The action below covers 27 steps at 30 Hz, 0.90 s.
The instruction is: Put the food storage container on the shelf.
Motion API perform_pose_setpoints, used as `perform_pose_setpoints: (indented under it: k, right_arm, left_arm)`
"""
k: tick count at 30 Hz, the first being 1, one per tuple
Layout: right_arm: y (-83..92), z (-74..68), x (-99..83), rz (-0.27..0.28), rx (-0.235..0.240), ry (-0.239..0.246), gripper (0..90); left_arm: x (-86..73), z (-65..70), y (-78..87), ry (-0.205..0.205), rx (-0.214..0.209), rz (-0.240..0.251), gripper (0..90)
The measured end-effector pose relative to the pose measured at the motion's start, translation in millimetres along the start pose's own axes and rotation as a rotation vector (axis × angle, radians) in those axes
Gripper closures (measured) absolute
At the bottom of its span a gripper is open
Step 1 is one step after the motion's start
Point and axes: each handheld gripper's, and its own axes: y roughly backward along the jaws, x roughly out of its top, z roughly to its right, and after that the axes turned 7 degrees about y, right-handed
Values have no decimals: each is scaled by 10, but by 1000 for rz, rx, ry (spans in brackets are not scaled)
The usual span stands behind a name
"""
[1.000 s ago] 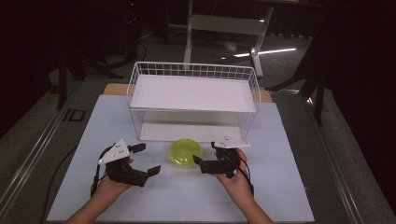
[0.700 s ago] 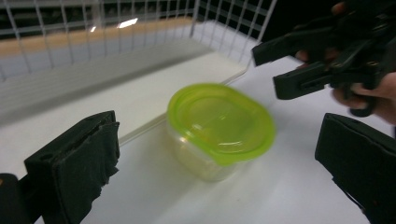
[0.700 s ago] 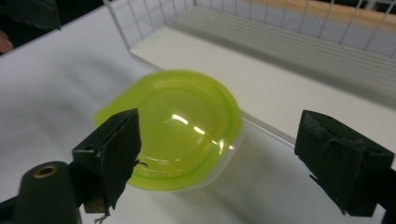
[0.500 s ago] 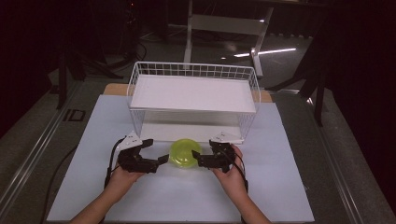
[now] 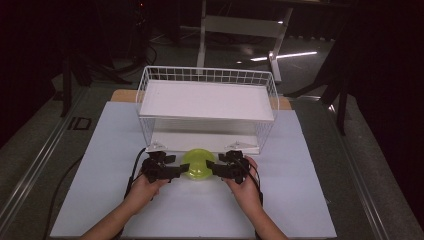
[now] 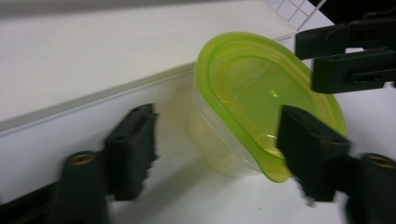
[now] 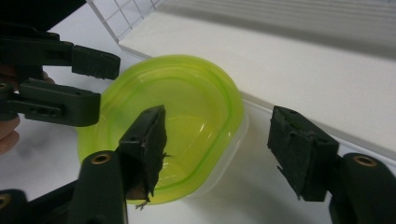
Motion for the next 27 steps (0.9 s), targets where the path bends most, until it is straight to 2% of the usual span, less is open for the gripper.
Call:
perform_pose_setpoints:
  k: [2,5,9,10,12,16,19,20,22,24,27]
  right_arm:
    - [-6,3,-9,-2,2,-11,426]
    - [-27,11,-32,-13,6,-24,437]
    - [-20,17,-33,-20,32,-67,516]
    - [-18,12,-31,-22,37,-69,524]
    - [-10,-4,-27,-30,35,-68,530]
    - [-1,-9,-30,-33,43,-88,548]
    - [22,-24,-34,-29,33,-105,611]
    - [37,-23,-38,-42,14,-95,682]
    - [53,-22,-57,-38,26,-98,688]
    - [73,-39,-69,-43,18,-81,688]
    - [99,-60,-81,-47,9,-67,697]
  left_arm:
    - [-2,2,-9,4,1,-4,338]
    - [11,-9,-9,18,-29,-11,446]
    - [13,15,0,24,-37,-10,567]
    - [12,24,3,16,-31,-11,569]
    - [8,18,13,22,-48,-26,583]
    - [-2,40,27,24,-41,-32,596]
    - [-19,55,44,40,-42,-34,614]
    - [-26,57,49,45,-49,-32,636]
    - [-41,77,59,42,-56,-32,648]
    - [-48,114,69,27,-58,-34,658]
    - [-57,151,82,24,-65,-44,674]
